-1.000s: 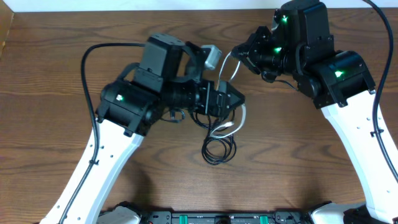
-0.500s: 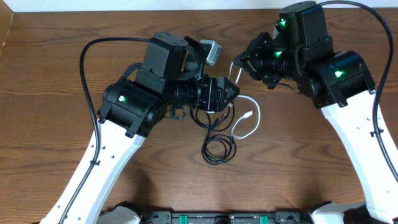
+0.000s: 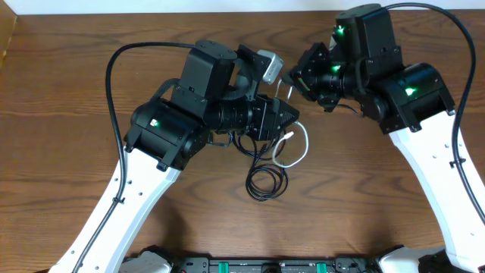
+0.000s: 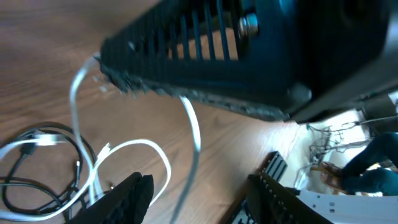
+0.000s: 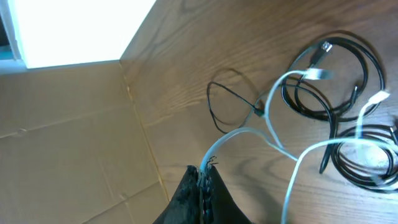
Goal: Untangle cables
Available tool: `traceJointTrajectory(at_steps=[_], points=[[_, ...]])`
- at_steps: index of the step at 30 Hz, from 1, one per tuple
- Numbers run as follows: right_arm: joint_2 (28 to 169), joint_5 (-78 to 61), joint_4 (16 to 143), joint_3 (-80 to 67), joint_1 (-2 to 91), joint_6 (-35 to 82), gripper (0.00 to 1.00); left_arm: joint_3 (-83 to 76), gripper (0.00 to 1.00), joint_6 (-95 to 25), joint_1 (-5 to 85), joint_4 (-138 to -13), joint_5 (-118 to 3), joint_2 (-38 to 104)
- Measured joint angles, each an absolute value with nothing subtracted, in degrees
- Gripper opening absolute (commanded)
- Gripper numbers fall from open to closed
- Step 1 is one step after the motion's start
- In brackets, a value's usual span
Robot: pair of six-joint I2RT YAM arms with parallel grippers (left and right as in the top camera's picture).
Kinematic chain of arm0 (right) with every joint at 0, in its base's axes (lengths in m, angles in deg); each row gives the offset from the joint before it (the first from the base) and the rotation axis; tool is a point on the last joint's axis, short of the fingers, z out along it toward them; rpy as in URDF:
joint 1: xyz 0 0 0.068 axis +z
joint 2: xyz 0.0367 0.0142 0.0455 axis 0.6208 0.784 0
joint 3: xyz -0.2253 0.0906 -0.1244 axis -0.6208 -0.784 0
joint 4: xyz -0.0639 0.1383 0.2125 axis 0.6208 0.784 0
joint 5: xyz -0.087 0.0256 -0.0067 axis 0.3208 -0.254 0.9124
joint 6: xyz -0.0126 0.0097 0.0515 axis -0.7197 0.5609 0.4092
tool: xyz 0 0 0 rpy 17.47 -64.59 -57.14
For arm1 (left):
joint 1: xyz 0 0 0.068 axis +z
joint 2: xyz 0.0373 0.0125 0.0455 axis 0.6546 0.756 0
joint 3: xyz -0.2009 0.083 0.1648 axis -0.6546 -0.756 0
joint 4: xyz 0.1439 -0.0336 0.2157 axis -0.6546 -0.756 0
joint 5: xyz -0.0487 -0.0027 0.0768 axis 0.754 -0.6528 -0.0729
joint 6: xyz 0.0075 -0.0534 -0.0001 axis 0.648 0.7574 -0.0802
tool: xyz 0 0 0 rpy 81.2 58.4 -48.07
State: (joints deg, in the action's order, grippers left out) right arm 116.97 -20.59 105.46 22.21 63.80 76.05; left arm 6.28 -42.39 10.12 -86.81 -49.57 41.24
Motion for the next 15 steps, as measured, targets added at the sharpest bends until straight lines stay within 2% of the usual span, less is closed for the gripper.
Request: traceJointTrajectory(at_steps=[2,13,15], points=[[117.0,-20.6,105.5,22.2,63.8,76.0,0.02,6.3,0.43,-42.4,10.1,-86.7,-49.8,41.2],[117.0,-21.5,105.4,22.2,63.8,76.1,0.02,6.3,0.41,-42.7,10.1,-84.7,-49.7,41.2],[117.0,-21.5,105.1,22.2,63.8,76.2,0.01,6.3,0.37,-42.7,10.1,-84.5,-49.6,41.2]])
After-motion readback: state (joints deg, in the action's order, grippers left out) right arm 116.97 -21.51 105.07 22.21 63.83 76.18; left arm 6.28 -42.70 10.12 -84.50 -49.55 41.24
